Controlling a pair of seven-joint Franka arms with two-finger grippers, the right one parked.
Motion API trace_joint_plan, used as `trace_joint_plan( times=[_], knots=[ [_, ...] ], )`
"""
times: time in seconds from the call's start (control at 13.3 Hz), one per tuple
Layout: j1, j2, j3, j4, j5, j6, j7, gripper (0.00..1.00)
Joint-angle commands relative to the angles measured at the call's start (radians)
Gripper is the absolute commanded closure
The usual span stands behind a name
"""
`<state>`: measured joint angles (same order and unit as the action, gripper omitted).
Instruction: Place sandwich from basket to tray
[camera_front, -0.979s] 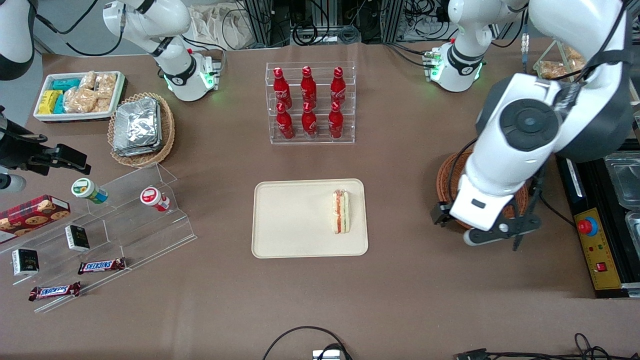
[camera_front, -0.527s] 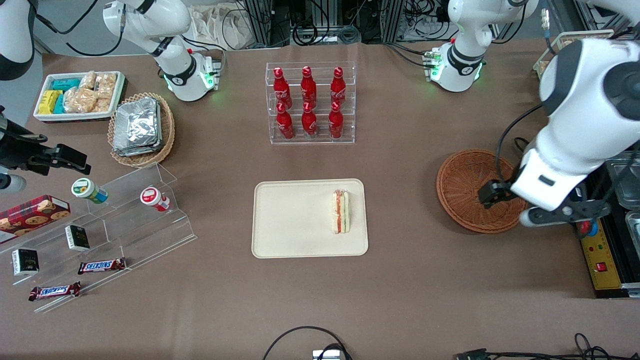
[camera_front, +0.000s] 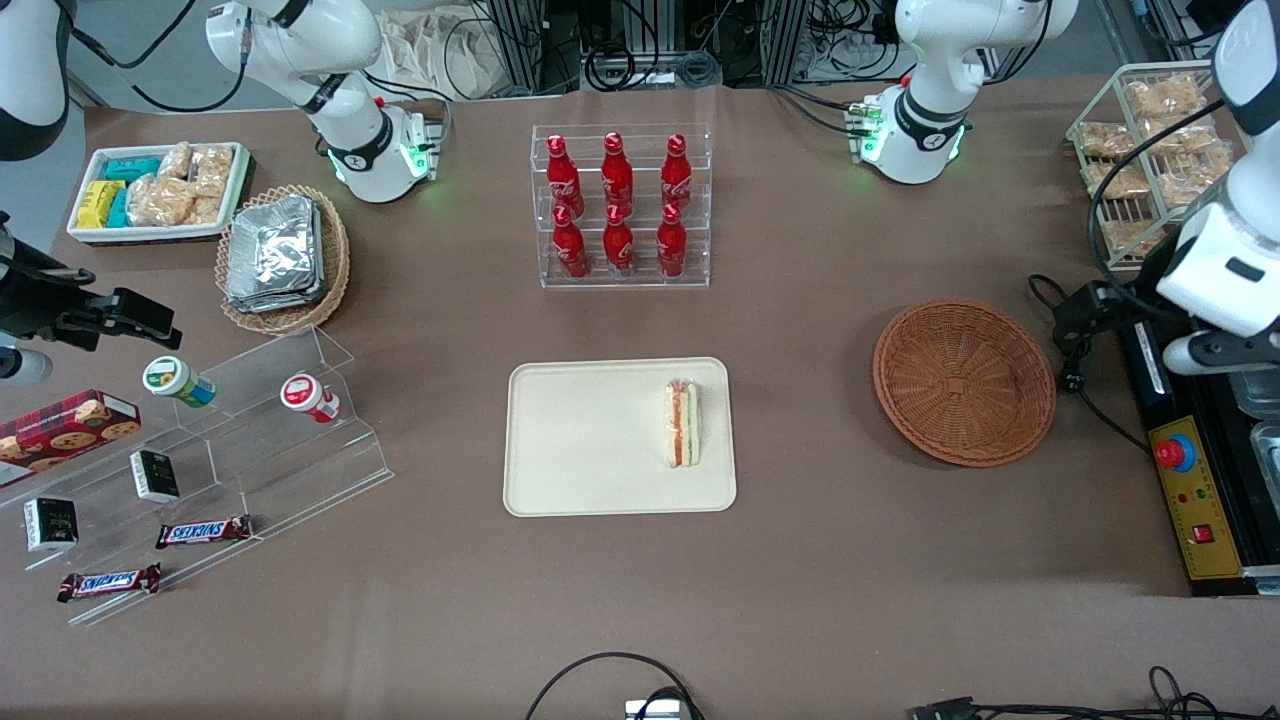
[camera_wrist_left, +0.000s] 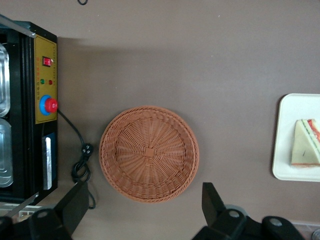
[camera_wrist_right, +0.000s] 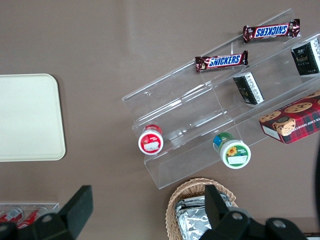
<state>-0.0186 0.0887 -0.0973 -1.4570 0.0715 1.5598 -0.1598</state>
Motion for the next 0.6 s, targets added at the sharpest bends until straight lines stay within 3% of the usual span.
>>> trace_joint_plan(
  times=[0.0, 0.23, 0.53],
  knots=[
    [-0.017, -0.098, 0.021, -0.078, -0.019, -0.038, 0.040, 0.00],
    [-0.008, -0.106, 0.021, -0.077, -0.091, -0.056, 0.029, 0.00],
    [-0.007, -0.090, 0.019, -0.065, -0.093, -0.084, 0.029, 0.00]
  ],
)
